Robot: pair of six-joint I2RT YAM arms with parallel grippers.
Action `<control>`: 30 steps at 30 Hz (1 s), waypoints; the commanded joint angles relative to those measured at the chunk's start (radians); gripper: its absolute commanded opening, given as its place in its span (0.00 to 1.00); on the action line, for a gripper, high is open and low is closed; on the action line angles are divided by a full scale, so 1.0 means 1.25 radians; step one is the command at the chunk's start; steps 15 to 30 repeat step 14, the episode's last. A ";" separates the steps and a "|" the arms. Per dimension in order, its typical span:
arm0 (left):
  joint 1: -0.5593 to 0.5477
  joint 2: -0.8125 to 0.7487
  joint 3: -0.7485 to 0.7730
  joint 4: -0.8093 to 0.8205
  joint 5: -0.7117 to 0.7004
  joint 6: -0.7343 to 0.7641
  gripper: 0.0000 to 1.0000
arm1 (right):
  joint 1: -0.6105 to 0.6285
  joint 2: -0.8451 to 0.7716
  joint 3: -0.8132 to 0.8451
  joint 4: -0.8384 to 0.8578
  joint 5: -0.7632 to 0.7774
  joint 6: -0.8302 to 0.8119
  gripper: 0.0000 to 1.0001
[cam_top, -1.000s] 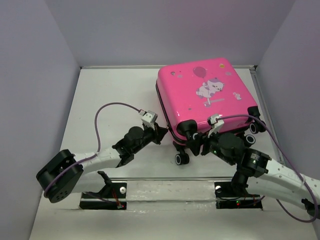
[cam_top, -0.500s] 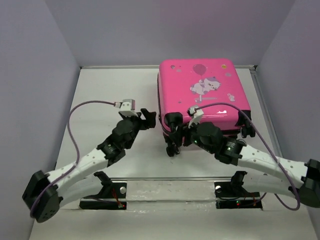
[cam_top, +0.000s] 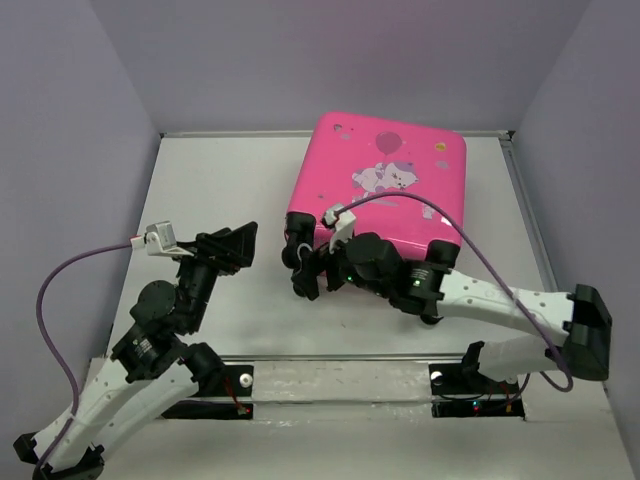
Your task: Pack the luggage
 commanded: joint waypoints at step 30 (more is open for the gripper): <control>-0.001 0.039 0.139 -0.048 0.117 0.066 0.99 | 0.008 -0.800 -0.150 -0.166 0.394 -0.119 1.00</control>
